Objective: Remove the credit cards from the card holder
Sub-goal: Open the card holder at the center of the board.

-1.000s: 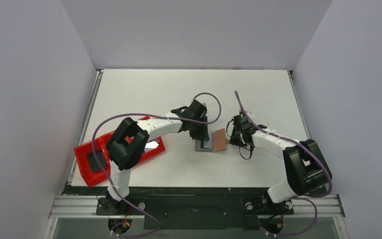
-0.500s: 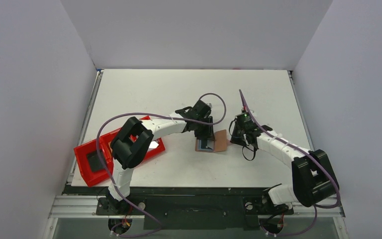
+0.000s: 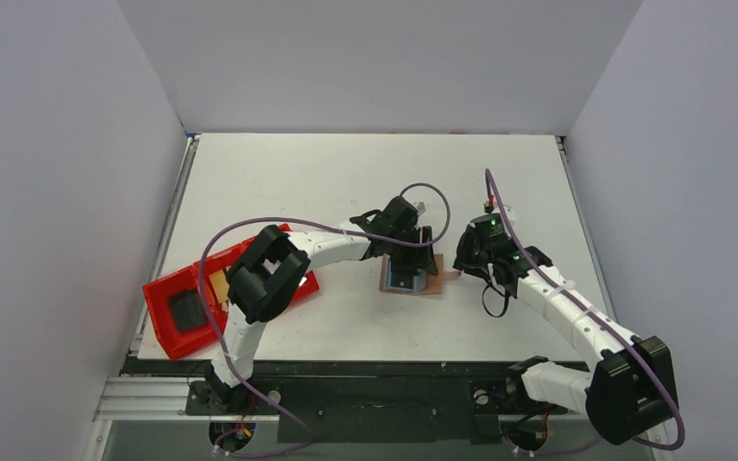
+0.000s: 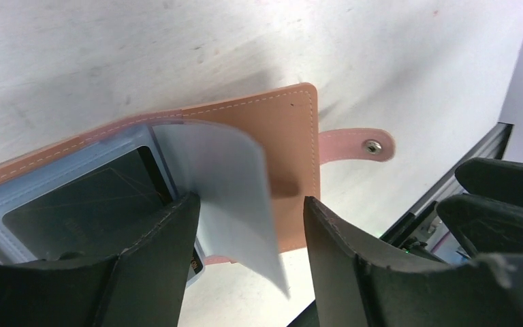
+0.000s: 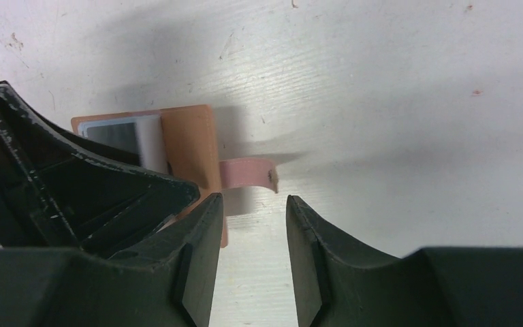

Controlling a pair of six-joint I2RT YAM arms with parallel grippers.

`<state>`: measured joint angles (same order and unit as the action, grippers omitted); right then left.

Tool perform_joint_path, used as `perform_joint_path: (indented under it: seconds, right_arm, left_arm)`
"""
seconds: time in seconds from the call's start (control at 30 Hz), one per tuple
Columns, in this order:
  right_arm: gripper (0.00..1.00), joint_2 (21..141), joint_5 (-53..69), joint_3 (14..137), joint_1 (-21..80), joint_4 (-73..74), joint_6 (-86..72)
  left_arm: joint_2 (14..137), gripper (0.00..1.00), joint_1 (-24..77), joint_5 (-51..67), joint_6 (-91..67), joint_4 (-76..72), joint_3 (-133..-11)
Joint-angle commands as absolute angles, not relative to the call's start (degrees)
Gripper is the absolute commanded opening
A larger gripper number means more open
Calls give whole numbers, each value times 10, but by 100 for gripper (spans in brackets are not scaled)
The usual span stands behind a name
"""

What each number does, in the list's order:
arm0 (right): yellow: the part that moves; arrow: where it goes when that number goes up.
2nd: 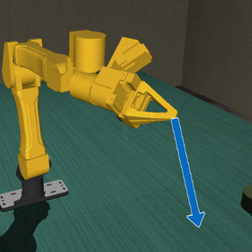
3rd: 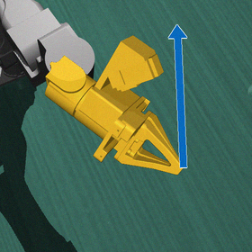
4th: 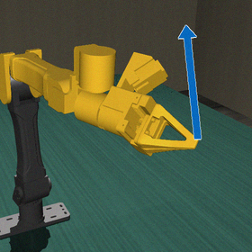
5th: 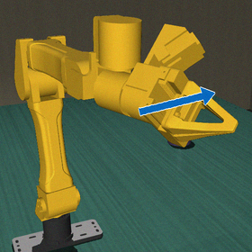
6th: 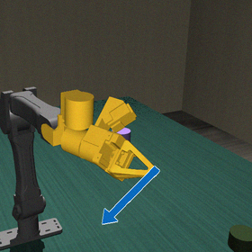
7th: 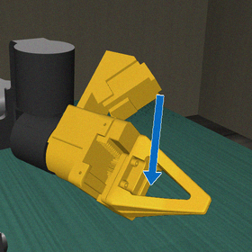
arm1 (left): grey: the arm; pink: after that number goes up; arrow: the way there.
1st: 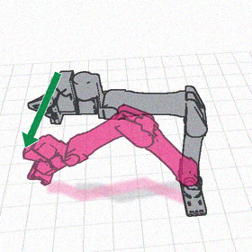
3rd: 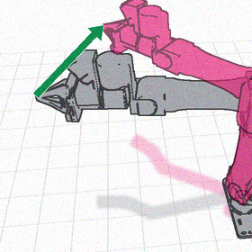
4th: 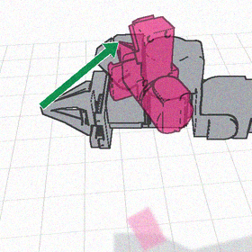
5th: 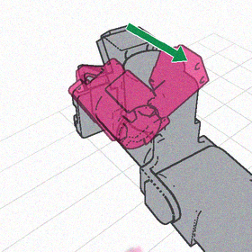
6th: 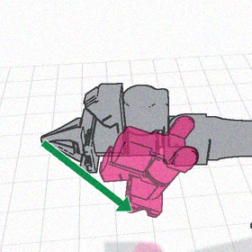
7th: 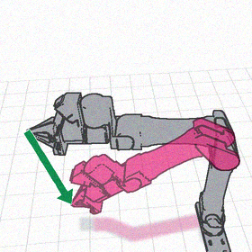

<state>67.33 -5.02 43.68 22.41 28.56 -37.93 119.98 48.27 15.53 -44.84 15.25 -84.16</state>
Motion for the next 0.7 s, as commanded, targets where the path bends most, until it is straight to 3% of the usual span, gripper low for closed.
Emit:
perform_joint_path:
  seconds: [0.0,0.23,0.47,0.67]
  right_arm:
    - [36,633,-79,448,218,311,-372]
    - [35,620,-60,437,218,298,-382]
    - [12,614,5,432,218,252,-390]
    - [3,601,84,398,218,179,-404]
  left_arm:
    - [1215,57,490,200,-470,73,-865]
    - [1238,61,490,207,-491,75,-873]
    - [1225,63,488,179,-493,105,-869]
    - [1211,64,484,188,-498,103,-865]
